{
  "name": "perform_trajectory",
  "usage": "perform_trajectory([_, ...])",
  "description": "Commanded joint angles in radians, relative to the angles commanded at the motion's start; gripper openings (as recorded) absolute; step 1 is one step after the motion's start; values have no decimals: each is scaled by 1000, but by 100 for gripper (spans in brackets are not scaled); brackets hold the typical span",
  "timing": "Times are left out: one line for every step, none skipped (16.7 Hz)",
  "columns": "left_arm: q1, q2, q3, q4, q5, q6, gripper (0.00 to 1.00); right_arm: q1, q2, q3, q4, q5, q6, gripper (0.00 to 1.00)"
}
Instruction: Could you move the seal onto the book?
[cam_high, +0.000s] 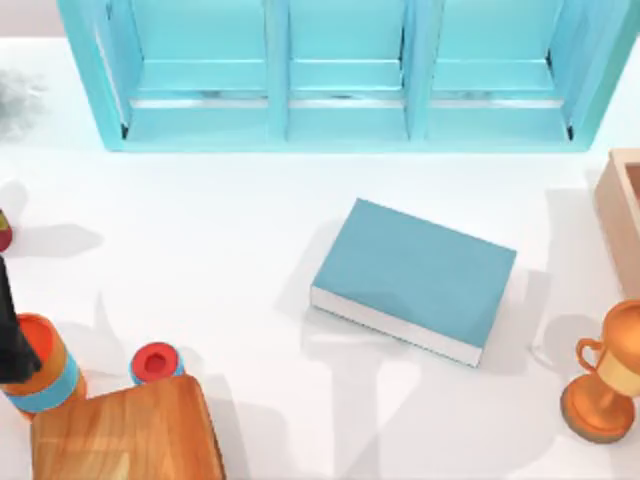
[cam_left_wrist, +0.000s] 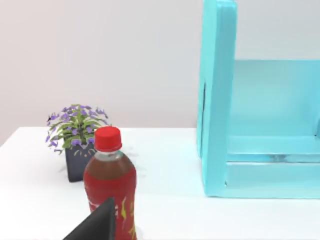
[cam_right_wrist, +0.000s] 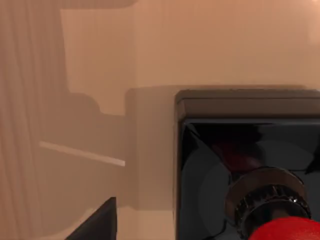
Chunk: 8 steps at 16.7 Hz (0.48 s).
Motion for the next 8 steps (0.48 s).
perform_trajectory([0, 0, 0, 0, 0, 0, 100, 0, 0, 0, 0, 0, 0, 85])
perform_trajectory([0, 0, 0, 0, 0, 0, 100, 0, 0, 0, 0, 0, 0, 77])
perform_trajectory([0, 0, 0, 0, 0, 0, 100, 0, 0, 0, 0, 0, 0, 70])
perform_trajectory([0, 0, 0, 0, 0, 0, 100, 0, 0, 0, 0, 0, 0, 62])
perform_trajectory([0, 0, 0, 0, 0, 0, 100, 0, 0, 0, 0, 0, 0, 55])
perform_trajectory([0, 0, 0, 0, 0, 0, 100, 0, 0, 0, 0, 0, 0, 47])
perform_trajectory([0, 0, 0, 0, 0, 0, 100, 0, 0, 0, 0, 0, 0, 40])
perform_trajectory([0, 0, 0, 0, 0, 0, 100, 0, 0, 0, 0, 0, 0, 32])
